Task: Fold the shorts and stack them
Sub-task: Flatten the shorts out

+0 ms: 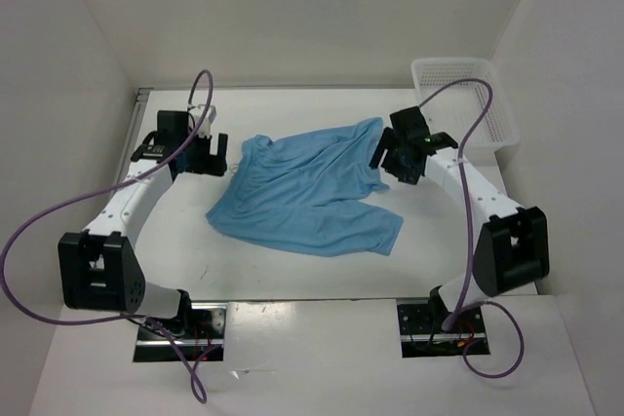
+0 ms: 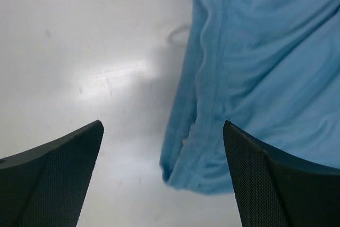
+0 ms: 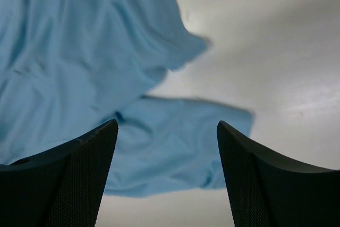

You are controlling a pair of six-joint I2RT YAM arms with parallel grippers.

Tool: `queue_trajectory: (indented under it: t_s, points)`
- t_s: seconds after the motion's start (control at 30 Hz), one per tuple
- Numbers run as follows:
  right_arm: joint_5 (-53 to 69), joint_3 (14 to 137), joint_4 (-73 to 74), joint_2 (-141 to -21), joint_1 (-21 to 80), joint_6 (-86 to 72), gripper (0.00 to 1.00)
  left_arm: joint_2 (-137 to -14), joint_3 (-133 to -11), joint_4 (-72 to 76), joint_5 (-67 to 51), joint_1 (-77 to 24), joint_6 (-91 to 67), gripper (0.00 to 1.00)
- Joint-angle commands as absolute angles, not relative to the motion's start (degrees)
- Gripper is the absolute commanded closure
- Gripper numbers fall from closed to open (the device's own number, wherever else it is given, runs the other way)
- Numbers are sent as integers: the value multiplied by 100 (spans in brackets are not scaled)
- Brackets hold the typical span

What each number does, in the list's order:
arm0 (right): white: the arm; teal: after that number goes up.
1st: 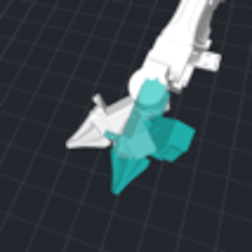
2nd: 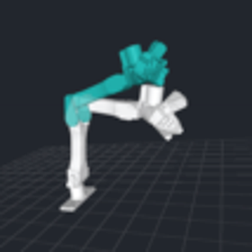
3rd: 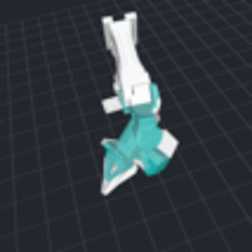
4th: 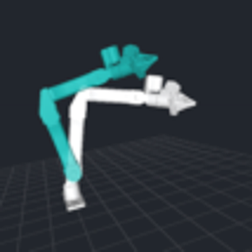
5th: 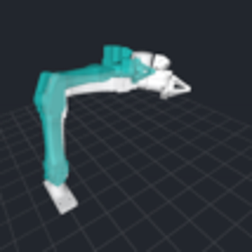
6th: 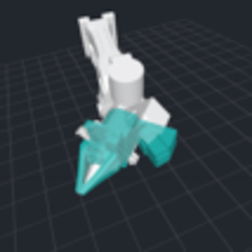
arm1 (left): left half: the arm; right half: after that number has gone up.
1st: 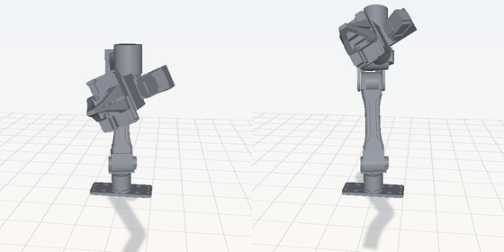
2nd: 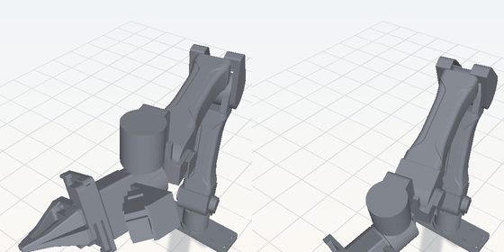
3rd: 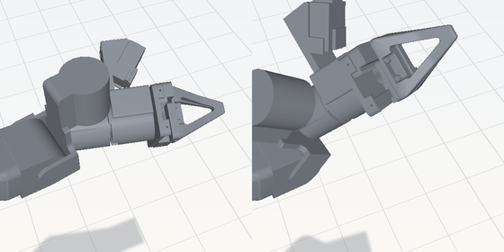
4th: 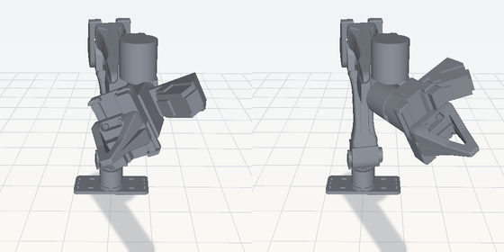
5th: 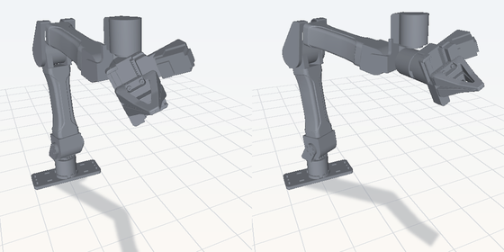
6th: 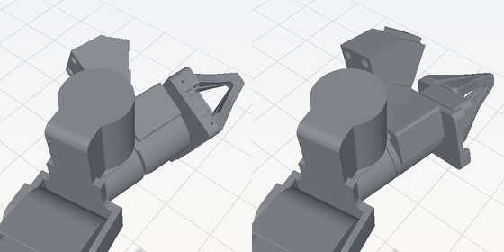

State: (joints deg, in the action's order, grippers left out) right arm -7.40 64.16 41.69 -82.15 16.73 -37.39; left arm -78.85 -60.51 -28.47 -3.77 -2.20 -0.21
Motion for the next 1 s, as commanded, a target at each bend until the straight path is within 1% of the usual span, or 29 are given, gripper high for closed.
queue_trajectory:
  t_s: [0.0, 0.03, 0.13, 0.17, 0.2, 0.27, 0.3, 0.37, 0.4, 0.43, 0.47, 0.5, 0.53, 0.6, 0.63, 0.67, 0.7, 0.73, 0.77, 0.8, 0.93, 0.97]
  points:
    - [-957, 7160, 3146, -8892, 1652, -3489, 20, -8530, -6494, -1803, -895, -281, 0, 0]
    - [-1062, 7294, 2999, -9295, 1652, -3550, 20, -8786, -6895, -1802, -1010, -386, 0, 0]
    - [-1396, 7558, 2402, -9912, 1652, -3604, 20, -9736, -7495, -1731, -1011, -588, 0, 0]
    - [-1502, 7680, 2399, -10097, 1652, -3543, 20, -9947, -7810, -1671, -1011, -685, 0, 0]
    - [-1660, 8056, 2478, -10299, 1652, -3481, 21, -10315, -7935, -1583, -1011, -686, 0, 0]
    - [-1740, 8427, 2418, -10818, 1652, -3236, 23, -10816, -8190, -1529, -923, -686, 0, 0]
    - [-1740, 8533, 2417, -10950, 1652, -3147, 23, -10950, -8409, -1442, -923, -686, 0, 3]
    - [-1836, 8718, 2469, -11267, 1652, -3216, 28, -11327, -8551, -1310, -1027, -747, 0, 7]
    - [-1889, 8719, 2470, -11328, 1652, -3217, 29, -11442, -8726, -1240, -1028, -747, 0, 14]
    - [-1890, 8719, 2470, -11434, 1652, -3217, 31, -11556, -8815, -1239, -1028, -747, 0, 18]
    - [-1890, 8719, 2400, -11487, 1652, -3217, 35, -11758, -8902, -1239, -1028, -808, 0, 23]
    - [-1942, 8719, 2399, -11540, 1652, -3217, 35, -11838, -8973, -1239, -1028, -809, 0, 28]
    - [-1942, 8719, 2399, -11644, 1652, -3217, 35, -11987, -9104, -1239, -1028, -809, 0, 40]
    - [-2004, 8719, 2399, -11750, 1652, -3217, 35, -12102, -9167, -1187, -976, -809, 0, 53]
    - [-2056, 8719, 2399, -11873, 1652, -3217, 35, -12190, -9315, -1187, -923, -809, 0, 61]
    - [-2057, 8719, 2478, -11935, 1652, -3217, 37, -12190, -9369, -1187, -836, -809, 0, 79]
    - [-2057, 8788, 2531, -11988, 1652, -3217, 37, -12190, -9369, -1247, -748, -809, 0, 90]
    - [-2109, 8789, 2531, -12058, 1652, -3217, 37, -12190, -9369, -1248, -643, -809, 0, 98]
    - [-2109, 8789, 2531, -12059, 1652, -3217, 43, -12190, -9369, -1248, -494, -809, 0, 100]
    - [-2109, 8789, 2531, -12059, 1652, -3217, 45, -12190, -9369, -1248, -379, -739, 0, 100]
    - [-2039, 8912, 2382, -12190, 1652, -3217, 47, -11989, -9133, -1195, -107, -510, 0, 100]
    - [-1978, 8912, 2382, -12277, 1652, -3217, 54, -11988, -9132, -1195, -18, -431, 0, 100]
